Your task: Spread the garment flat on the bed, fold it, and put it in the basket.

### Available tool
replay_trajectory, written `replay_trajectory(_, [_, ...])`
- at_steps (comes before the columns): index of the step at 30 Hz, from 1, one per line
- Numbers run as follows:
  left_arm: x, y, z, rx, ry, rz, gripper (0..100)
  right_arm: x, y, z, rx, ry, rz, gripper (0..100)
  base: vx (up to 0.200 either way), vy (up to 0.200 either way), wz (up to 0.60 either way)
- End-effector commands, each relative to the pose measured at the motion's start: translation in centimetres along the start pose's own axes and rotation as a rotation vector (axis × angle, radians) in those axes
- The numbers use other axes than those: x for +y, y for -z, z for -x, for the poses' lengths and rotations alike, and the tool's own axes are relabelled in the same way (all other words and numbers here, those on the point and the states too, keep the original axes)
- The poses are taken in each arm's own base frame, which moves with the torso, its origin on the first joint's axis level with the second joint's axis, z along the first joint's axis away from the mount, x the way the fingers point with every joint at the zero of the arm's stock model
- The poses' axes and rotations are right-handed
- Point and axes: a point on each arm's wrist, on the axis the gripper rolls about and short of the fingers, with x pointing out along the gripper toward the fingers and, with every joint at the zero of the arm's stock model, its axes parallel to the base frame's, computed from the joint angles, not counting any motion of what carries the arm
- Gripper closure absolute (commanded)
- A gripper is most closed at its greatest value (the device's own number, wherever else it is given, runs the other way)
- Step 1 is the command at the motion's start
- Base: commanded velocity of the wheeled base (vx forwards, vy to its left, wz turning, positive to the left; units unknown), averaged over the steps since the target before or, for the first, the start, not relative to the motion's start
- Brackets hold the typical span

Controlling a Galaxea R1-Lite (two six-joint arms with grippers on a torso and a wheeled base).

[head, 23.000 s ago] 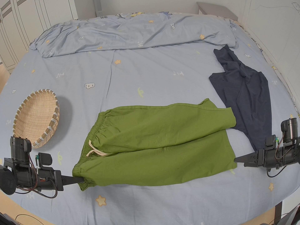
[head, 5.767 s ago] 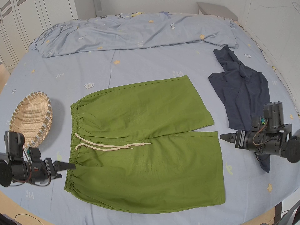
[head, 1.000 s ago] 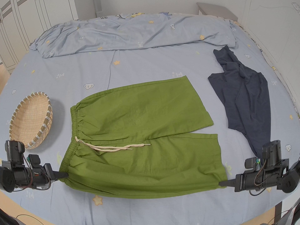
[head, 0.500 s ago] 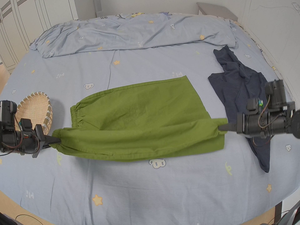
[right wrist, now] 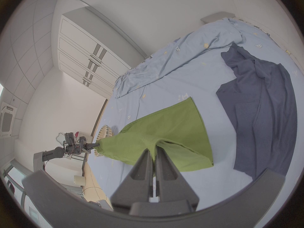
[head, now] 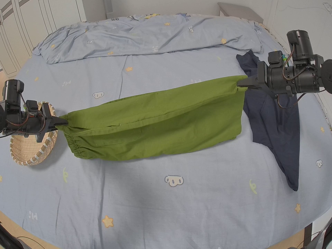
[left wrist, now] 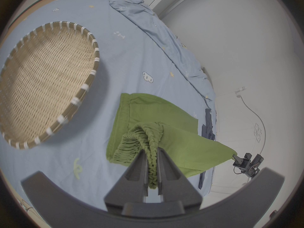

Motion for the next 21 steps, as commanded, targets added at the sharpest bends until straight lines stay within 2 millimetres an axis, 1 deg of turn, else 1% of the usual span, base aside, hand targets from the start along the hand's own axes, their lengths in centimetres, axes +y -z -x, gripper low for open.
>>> replay_trajectory(1, [1.7,-2.1,-3.9,0.038,-0.014,0.03,100,-0.8,-1.3,-2.8,0.017,0.038,-0.004,100,0.0,0.0,0.0])
replay_trajectory(5, [1.7,-2.8,-4.4,0.028,-0.01,0.023,100,-0.6,-1.3,-3.4,0.018,0.038,0.0,100,0.0,0.0,0.0])
replay_trajectory(8, [1.4,-3.3,-4.2,0.015,-0.004,0.015,100,-0.5,-1.4,-3.5,0.013,0.038,0.004,100,0.0,0.0,0.0])
replay_trajectory(12, [1.5,-3.4,-4.4,0.012,-0.004,0.012,100,-0.8,-1.5,-4.2,0.015,0.05,0.002,100,0.0,0.0,0.0])
replay_trajectory(16, [1.8,-3.7,-4.6,0.008,-0.005,0.012,100,-1.5,-1.6,-5.7,0.016,0.083,-0.002,100,0.0,0.0,0.0])
replay_trajectory(19, [1.9,-3.8,-4.8,0.01,-0.005,0.009,100,-2.6,-1.9,-7.3,0.016,0.095,-0.009,100,0.0,0.0,0.0])
replay_trajectory(20, [1.9,-3.8,-4.8,0.01,-0.005,0.009,100,-2.6,-1.9,-7.3,0.016,0.095,-0.009,100,0.0,0.0,0.0])
replay_trajectory(21, [1.9,-3.8,-4.8,0.009,-0.006,0.009,100,-3.2,-2.0,-8.2,0.016,0.107,-0.01,100,0.0,0.0,0.0])
